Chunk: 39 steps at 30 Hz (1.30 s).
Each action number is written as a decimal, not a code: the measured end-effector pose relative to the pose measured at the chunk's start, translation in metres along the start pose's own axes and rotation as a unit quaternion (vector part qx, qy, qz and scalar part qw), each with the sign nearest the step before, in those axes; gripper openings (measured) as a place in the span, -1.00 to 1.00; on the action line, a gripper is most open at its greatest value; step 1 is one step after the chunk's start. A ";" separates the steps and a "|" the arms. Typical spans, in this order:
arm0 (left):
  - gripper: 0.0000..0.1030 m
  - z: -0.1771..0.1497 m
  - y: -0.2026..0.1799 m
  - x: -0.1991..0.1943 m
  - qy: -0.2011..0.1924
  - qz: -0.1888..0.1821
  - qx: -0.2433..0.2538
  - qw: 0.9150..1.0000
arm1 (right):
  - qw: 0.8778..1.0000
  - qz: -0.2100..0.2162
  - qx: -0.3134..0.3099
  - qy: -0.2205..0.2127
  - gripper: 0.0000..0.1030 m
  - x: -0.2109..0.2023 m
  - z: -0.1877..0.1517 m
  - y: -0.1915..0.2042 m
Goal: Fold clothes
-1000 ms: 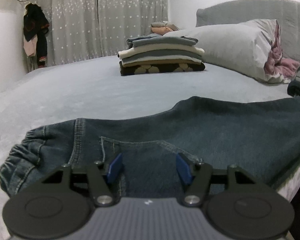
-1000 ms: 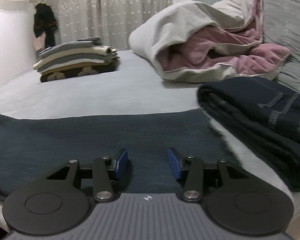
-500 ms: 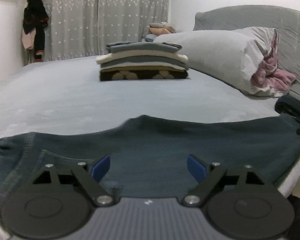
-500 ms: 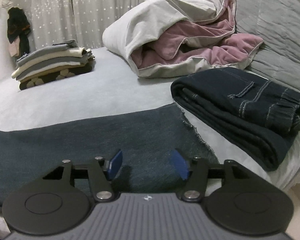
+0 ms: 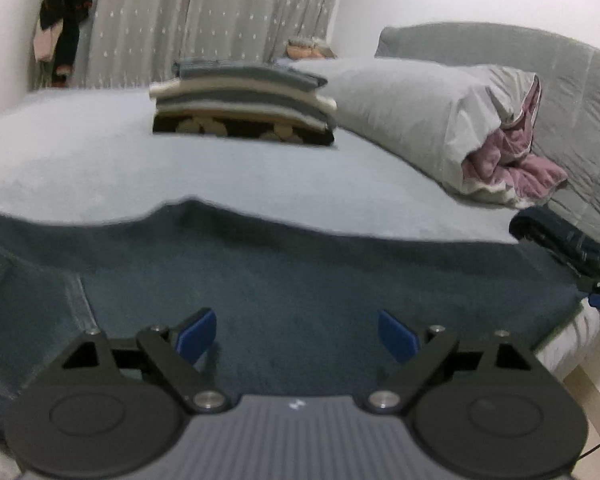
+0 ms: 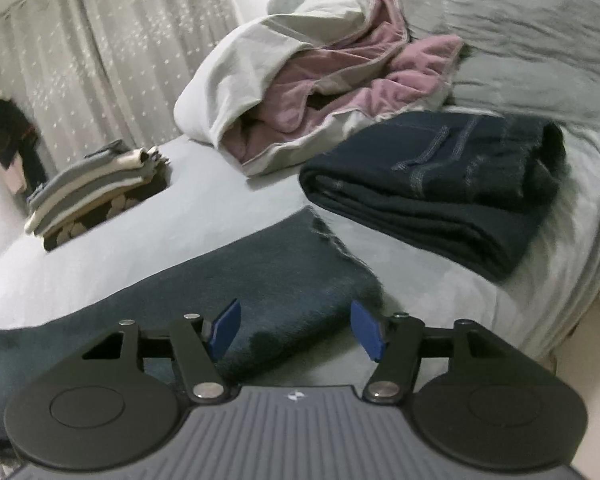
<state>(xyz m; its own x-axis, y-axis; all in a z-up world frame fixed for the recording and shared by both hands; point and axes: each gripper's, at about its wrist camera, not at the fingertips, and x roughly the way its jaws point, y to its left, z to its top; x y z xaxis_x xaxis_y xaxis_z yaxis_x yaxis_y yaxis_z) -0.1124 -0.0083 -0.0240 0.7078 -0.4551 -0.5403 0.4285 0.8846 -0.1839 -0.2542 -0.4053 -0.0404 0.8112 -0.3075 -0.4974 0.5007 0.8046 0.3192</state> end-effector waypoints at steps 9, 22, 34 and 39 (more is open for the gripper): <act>0.74 -0.015 -0.007 0.007 -0.003 0.017 0.025 1.000 | 0.996 0.033 0.086 0.003 0.24 0.010 -0.008 -0.032; 0.79 -0.017 -0.008 0.008 -0.007 0.016 0.024 1.000 | 0.979 0.061 0.194 -0.032 0.25 0.040 -0.022 -0.039; 0.79 -0.004 0.002 0.006 0.003 -0.004 -0.020 1.000 | 0.986 0.044 0.147 -0.064 -0.60 0.037 0.001 -0.013; 0.78 0.002 0.012 0.005 0.005 -0.020 -0.064 0.998 | 0.990 0.078 0.056 -0.099 -0.62 0.015 0.022 0.032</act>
<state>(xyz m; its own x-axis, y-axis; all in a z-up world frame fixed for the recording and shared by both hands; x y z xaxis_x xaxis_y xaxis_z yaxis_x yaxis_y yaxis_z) -0.1022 0.0002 -0.0270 0.6860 -0.4894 -0.5384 0.3805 0.8721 -0.3078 -0.2190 -0.3952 -0.0198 0.9191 -0.2869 -0.2699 0.3861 0.7923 0.4725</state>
